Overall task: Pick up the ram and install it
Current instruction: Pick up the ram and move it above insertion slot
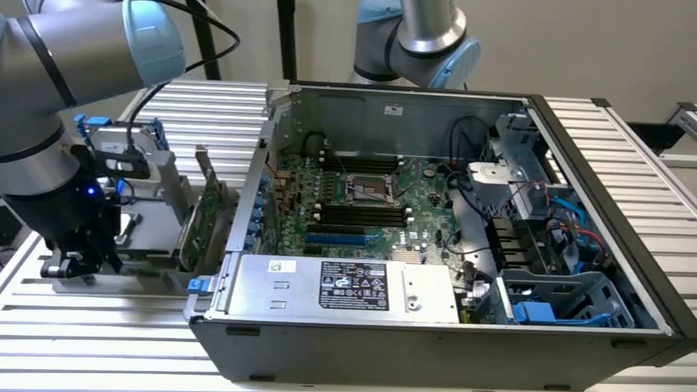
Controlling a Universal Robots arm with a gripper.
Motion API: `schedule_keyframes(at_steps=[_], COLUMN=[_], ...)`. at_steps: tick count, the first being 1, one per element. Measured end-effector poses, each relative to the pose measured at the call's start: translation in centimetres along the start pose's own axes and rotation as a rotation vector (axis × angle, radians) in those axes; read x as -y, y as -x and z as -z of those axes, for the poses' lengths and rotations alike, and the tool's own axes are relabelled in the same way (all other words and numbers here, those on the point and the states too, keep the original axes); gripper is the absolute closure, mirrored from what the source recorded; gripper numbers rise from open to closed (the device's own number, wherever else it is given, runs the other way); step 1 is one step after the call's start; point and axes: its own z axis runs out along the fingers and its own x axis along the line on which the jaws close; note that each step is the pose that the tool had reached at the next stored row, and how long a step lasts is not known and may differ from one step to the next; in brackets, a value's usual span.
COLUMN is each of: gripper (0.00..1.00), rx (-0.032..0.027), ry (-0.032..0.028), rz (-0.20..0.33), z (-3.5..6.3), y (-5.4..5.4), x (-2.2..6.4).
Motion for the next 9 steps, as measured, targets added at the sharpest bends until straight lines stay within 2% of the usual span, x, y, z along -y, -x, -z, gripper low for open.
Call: schedule_keyframes(at_steps=[9], gripper=[1.0], rx=[0.0015], ry=[-0.0001], rz=[0.0], z=[3.71], y=[0.0], x=[0.11])
